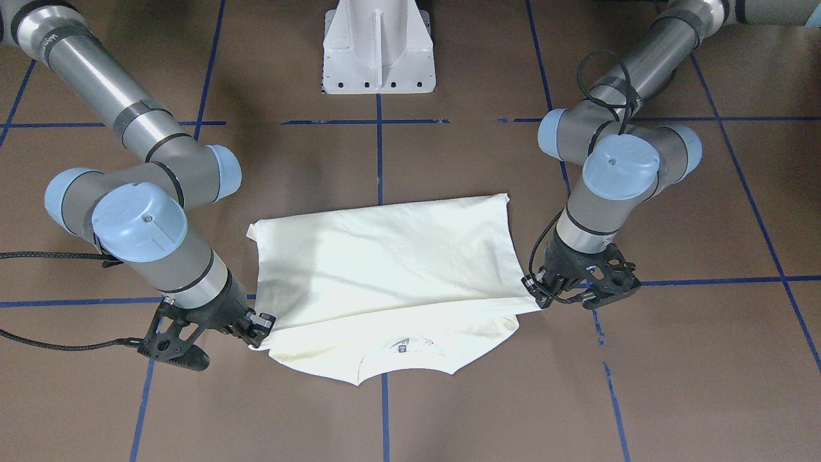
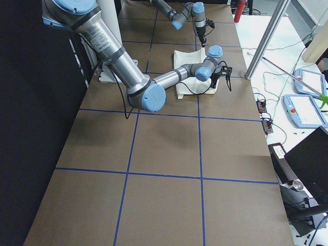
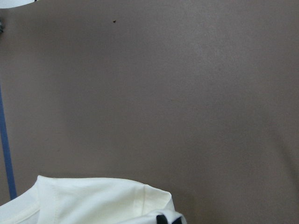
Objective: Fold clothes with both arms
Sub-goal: 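Lower the hem near the collar with both grippers and release, then raise the left gripper while the right gripper moves to the shirt's side edge, then grasp the side edge with the right gripper and drag the shirt, rotating it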
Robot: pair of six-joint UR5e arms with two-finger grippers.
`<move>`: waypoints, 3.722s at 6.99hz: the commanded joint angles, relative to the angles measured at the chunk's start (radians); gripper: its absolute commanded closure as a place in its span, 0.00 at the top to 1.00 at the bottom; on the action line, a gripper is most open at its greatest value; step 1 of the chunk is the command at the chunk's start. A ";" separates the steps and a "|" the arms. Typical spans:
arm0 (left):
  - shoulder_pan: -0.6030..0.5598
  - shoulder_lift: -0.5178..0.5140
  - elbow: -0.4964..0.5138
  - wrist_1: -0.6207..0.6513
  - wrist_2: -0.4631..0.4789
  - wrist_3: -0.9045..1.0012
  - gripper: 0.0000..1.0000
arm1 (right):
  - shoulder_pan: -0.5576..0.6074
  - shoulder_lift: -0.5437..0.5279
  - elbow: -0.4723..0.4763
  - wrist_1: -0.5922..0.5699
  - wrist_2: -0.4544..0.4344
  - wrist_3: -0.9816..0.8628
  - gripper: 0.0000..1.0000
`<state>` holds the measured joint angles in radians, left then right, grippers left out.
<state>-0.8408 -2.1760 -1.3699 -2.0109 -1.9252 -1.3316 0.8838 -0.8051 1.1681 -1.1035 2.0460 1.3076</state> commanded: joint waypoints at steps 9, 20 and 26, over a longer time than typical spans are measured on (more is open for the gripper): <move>-0.004 -0.008 -0.009 0.015 -0.002 0.002 1.00 | -0.006 -0.005 0.019 0.036 0.011 -0.002 1.00; -0.037 0.015 -0.239 0.167 -0.048 0.038 1.00 | -0.216 -0.313 0.398 -0.065 -0.037 0.015 1.00; -0.038 0.027 -0.273 0.169 -0.044 0.040 1.00 | -0.240 -0.382 0.450 -0.056 -0.027 0.013 0.00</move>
<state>-0.8788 -2.1495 -1.6454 -1.8423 -1.9710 -1.2917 0.6476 -1.1859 1.6121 -1.1598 2.0206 1.3208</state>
